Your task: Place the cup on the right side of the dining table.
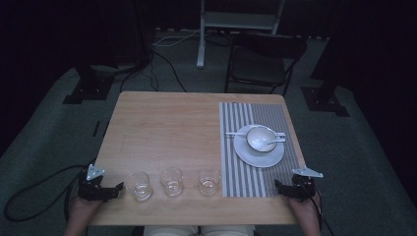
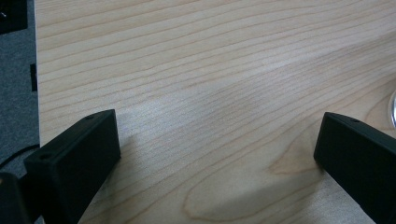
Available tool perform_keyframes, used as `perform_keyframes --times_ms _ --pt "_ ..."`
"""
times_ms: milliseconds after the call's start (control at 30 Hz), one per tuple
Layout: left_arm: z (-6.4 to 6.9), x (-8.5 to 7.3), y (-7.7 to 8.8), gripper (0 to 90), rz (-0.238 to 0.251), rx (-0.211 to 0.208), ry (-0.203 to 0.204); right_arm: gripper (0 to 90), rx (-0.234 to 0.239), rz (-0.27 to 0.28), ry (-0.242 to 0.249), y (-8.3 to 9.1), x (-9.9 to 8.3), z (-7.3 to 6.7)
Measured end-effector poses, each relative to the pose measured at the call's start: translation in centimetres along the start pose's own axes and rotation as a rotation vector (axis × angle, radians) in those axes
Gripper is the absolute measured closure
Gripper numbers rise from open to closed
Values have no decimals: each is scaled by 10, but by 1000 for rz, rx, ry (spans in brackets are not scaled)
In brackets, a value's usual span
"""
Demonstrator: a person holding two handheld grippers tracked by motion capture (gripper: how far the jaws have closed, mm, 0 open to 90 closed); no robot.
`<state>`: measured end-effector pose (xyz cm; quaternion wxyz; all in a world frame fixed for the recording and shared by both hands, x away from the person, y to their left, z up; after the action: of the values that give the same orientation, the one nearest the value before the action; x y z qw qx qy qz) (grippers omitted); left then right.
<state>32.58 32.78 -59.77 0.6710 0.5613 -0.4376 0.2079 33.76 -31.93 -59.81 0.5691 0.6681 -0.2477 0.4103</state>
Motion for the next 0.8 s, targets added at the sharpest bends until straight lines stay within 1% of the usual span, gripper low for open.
perform_keyframes --times_ms 333,800 --pt "-1 0 -1 7 -1 8 4 110 -2 -4 -1 0 0 0" --pt "-1 1 -1 7 -6 15 10 109 -5 -25 -8 -1 1 0"
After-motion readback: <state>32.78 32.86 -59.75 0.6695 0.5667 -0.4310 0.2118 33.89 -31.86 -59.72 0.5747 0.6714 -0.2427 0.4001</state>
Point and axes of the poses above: each handheld gripper's, and its own axes: y roughly backward along the jaws, x roughly out of its top, z roughly to its right, the point moved 7 cm from there along -y, roughly forward along the jaws, and after that the axes turned 12 degrees about z, right-handed, at the moved point
